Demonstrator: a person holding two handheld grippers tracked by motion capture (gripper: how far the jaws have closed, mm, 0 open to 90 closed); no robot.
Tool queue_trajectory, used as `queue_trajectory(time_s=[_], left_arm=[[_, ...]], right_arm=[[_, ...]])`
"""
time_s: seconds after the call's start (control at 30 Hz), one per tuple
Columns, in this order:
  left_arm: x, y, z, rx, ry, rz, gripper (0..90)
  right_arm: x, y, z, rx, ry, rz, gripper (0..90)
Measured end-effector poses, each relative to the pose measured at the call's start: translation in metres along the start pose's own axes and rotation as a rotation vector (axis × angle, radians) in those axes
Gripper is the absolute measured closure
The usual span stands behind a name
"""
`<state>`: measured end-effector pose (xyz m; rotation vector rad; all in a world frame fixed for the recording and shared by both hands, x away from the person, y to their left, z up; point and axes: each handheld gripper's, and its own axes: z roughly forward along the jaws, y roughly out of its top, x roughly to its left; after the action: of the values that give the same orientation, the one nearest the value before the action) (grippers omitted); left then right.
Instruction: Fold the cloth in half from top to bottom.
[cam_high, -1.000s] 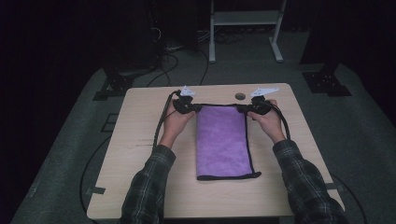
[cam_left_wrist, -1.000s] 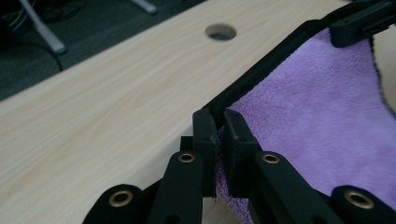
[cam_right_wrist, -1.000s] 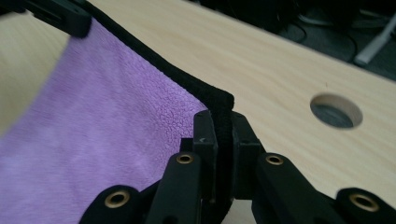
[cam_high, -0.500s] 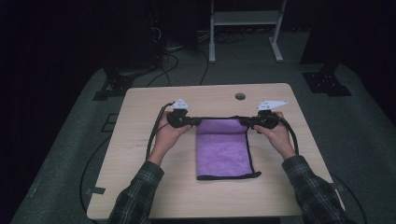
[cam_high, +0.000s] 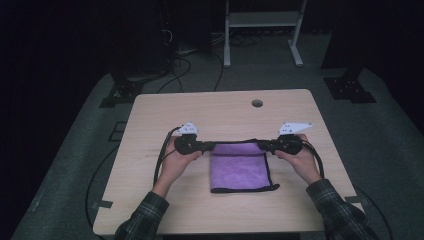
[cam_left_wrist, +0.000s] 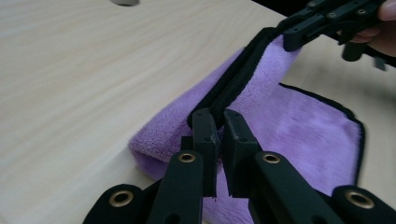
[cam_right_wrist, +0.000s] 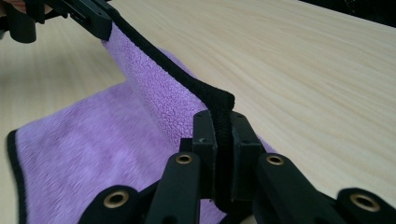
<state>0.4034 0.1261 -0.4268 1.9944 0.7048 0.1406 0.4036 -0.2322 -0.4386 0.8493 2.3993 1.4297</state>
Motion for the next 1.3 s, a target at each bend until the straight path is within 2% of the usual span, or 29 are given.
queue_trajectory(time_s=[0.1, 0.37, 0.53, 0.77, 0.87, 1.0, 1.17, 1.3], left_arm=[[-0.011, -0.005, -0.004, 0.005, -0.023, -0.008, 84.5], [-0.032, -0.021, -0.009, 0.040, -0.046, 0.006, 84.5], [-0.041, -0.029, -0.013, 0.065, -0.062, 0.007, 84.5], [-0.045, -0.046, -0.008, 0.135, -0.089, -0.006, 82.6], [-0.047, -0.045, -0.010, 0.124, -0.089, 0.000, 77.9], [-0.048, -0.038, -0.022, 0.086, -0.101, 0.003, 74.5], [-0.046, -0.029, -0.031, 0.042, -0.084, 0.018, 80.7], [-0.043, -0.029, -0.025, 0.048, -0.070, 0.014, 84.3]], right_arm=[[0.009, -0.006, -0.009, -0.001, 0.011, -0.008, 82.4], [0.031, -0.021, -0.026, 0.002, 0.042, -0.013, 82.1], [0.043, -0.029, -0.032, 0.005, 0.065, -0.013, 81.6], [0.054, -0.044, -0.031, 0.061, 0.083, -0.024, 78.3], [0.058, -0.046, -0.032, 0.075, 0.079, -0.035, 72.9], [0.061, -0.043, -0.040, 0.043, 0.076, -0.037, 68.6], [0.061, -0.035, -0.048, -0.017, 0.090, -0.037, 72.3], [0.059, -0.032, -0.043, -0.002, 0.082, -0.035, 76.0]])
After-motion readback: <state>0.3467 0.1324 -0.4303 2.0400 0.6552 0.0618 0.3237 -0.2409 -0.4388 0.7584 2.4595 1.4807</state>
